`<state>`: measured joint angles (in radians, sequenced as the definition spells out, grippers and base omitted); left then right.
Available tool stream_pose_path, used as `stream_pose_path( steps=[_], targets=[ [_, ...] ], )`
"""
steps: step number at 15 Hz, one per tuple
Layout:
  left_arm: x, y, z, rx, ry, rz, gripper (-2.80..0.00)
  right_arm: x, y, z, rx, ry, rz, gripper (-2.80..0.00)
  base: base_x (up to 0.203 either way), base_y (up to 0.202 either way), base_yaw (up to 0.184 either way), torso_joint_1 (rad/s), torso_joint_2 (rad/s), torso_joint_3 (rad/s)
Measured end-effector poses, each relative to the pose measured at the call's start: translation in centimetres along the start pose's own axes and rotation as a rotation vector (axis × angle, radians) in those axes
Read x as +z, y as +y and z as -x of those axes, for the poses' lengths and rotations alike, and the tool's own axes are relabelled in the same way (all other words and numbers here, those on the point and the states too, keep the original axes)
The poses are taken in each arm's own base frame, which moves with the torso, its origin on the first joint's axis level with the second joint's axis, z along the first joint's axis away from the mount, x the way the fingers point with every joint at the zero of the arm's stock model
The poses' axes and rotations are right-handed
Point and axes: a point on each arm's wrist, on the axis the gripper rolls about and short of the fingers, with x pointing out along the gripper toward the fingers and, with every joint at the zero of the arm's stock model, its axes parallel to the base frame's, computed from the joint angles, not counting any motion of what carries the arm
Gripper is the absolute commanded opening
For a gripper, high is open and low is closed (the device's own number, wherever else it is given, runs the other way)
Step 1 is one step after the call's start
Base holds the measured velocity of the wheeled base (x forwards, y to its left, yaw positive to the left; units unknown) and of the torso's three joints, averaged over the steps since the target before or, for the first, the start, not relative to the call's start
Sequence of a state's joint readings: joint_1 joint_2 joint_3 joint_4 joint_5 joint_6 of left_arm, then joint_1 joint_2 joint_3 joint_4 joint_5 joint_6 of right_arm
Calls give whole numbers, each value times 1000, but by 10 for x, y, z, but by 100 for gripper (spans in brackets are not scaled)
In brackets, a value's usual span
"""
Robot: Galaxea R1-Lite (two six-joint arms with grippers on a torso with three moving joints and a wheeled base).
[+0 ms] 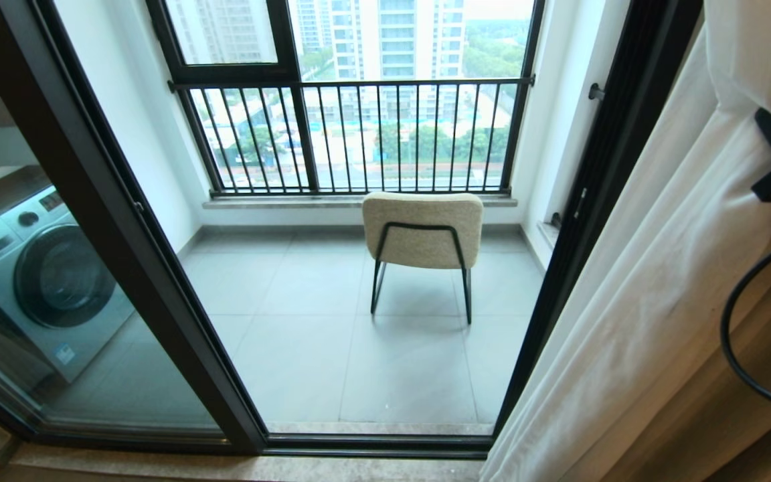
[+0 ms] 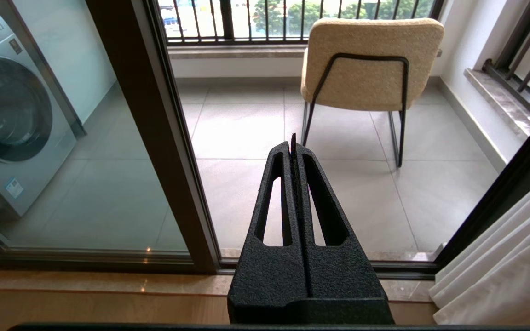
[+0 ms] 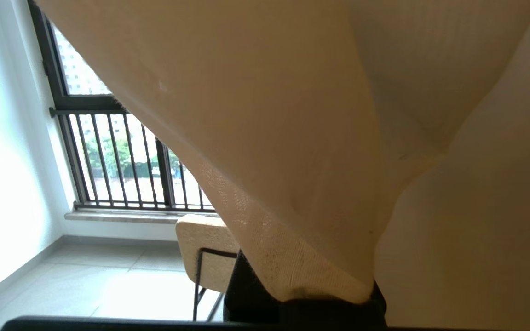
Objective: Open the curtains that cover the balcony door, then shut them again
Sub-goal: Close the inner curtains on both sides
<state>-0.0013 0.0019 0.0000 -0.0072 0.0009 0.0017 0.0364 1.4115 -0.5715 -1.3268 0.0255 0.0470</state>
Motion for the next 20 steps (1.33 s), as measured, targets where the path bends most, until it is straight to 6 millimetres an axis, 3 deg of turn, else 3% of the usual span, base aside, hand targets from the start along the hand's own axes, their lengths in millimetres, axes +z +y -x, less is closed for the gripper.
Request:
stream_pose_path(
  steps=[9, 20],
  targets=[
    [0, 0, 0, 2, -2, 34, -280, -1, 0, 1, 0, 3, 0, -280, 0, 8, 0, 0, 0, 0],
    [0, 0, 0, 1, -1, 33, -280, -2, 0, 1, 2, -1, 0, -280, 0, 187, 0, 2, 0, 2]
  ],
)
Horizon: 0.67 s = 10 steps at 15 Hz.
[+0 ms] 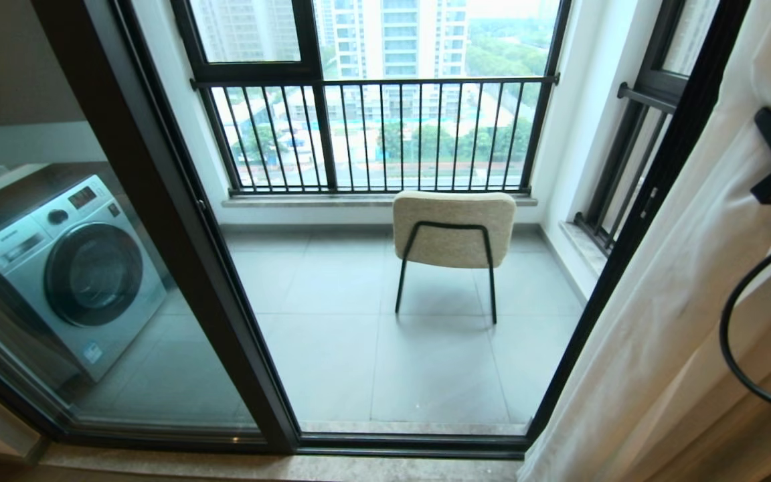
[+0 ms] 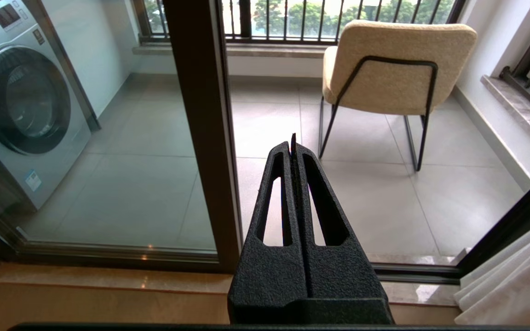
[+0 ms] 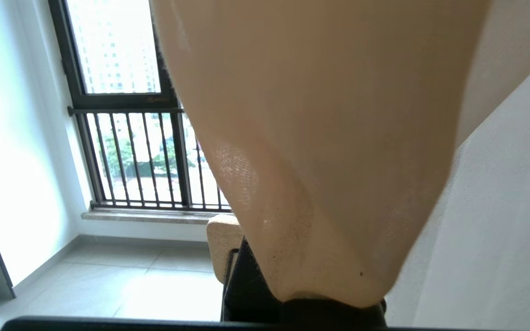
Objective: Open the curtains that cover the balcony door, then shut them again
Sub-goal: Close the inner curtains on both sides
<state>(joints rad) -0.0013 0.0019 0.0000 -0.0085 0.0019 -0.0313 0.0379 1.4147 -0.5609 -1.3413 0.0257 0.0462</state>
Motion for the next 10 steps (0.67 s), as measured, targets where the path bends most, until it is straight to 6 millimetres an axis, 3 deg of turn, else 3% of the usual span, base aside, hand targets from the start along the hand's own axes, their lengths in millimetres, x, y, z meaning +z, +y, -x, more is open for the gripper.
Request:
stream_pose_path(
  steps=[10],
  targets=[
    [0, 0, 0, 1, 0, 0, -280, 3, 0, -6, 1, -18, 0, -280, 0, 190, 1, 2, 3, 3]
  ],
)
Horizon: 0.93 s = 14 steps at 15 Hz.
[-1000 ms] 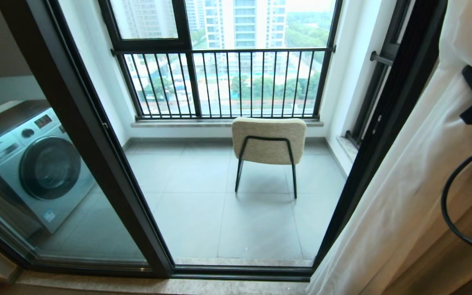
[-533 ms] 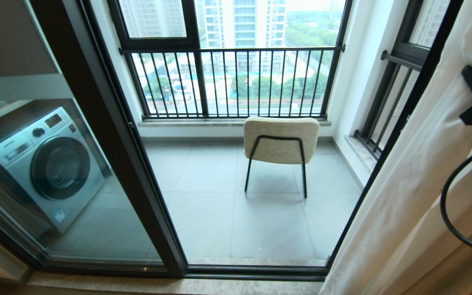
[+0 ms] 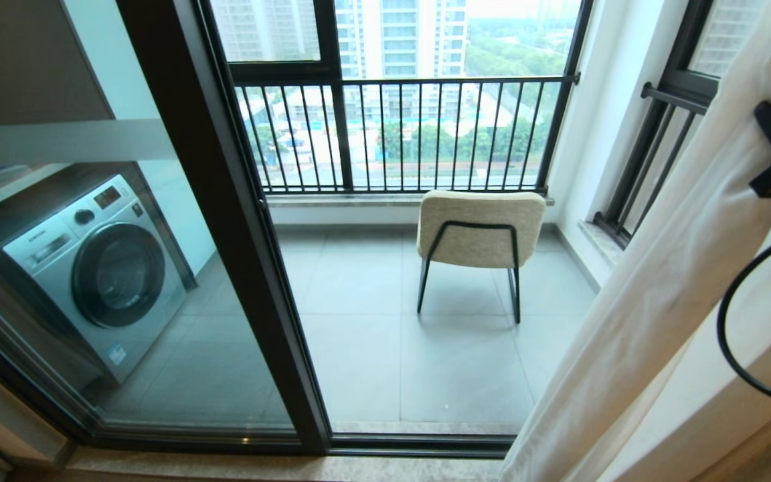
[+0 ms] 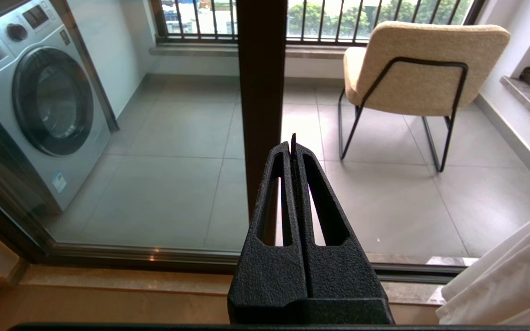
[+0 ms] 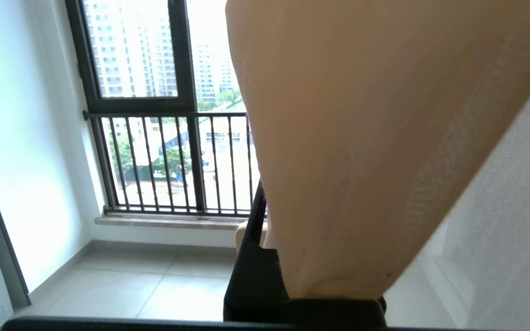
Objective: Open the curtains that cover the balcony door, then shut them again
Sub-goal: Close the inner curtains on both sides
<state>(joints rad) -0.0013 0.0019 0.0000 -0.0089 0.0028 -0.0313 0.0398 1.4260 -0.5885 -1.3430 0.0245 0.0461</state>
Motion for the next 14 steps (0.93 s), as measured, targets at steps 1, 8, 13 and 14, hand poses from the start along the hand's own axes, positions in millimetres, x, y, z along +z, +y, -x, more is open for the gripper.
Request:
stream_pose_path(
  steps=[1, 8, 13, 14],
  targets=[
    [0, 0, 0, 1, -1, 0, -280, 2, 0, -2, 0, -9, 0, -280, 0, 155, -1, -1, 3, 7],
    [0, 0, 0, 0, 0, 0, -280, 6, 13, -13, 14, -41, -29, -280, 0, 193, -2, 4, 3, 1],
    [0, 0, 0, 0, 0, 0, -280, 5, 25, -16, 23, -40, -51, -280, 0, 191, 1, 3, 1, 1],
    [0, 0, 0, 0, 0, 0, -280, 5, 25, -16, 25, -40, -52, -280, 0, 189, 0, 7, 2, 2]
  ],
)
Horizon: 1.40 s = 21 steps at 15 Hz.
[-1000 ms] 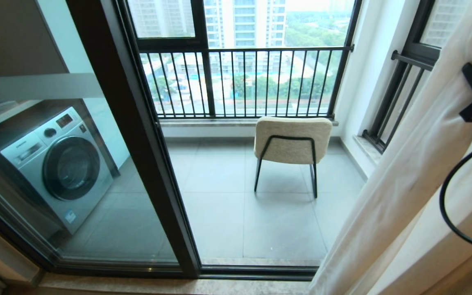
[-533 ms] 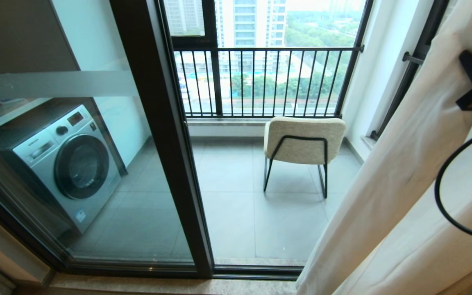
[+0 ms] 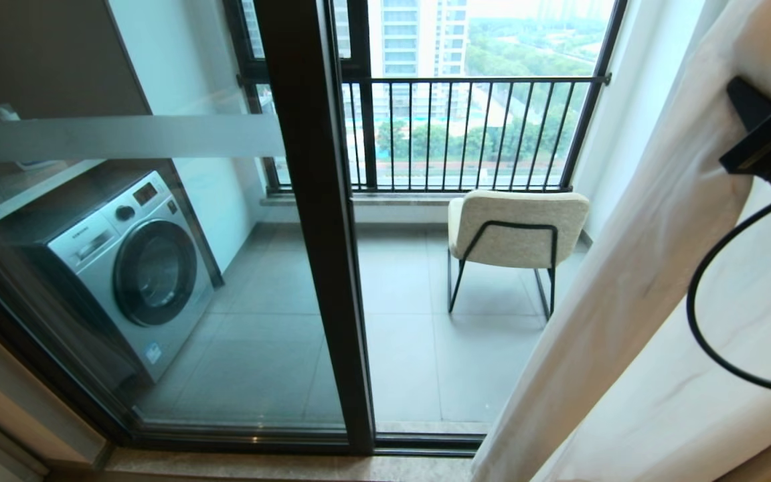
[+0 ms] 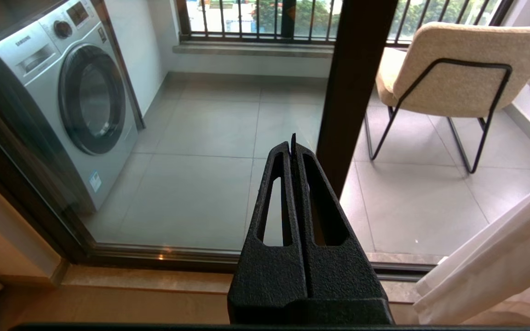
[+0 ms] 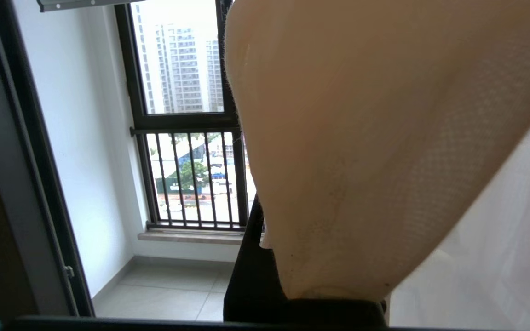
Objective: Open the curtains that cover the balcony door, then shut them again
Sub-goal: Close the inner curtains on both sides
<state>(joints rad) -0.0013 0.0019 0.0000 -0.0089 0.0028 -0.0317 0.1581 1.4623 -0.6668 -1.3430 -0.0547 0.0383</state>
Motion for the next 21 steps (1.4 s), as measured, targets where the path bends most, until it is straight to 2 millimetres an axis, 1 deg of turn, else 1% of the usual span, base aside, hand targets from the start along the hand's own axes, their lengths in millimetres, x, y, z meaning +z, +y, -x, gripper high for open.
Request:
stream_pose_path(
  steps=[21],
  targets=[
    [0, 0, 0, 0, 0, 0, -280, 0, 2, 0, -6, 0, -6, -280, 0, 190, 2, 3, 2, 3]
  ],
)
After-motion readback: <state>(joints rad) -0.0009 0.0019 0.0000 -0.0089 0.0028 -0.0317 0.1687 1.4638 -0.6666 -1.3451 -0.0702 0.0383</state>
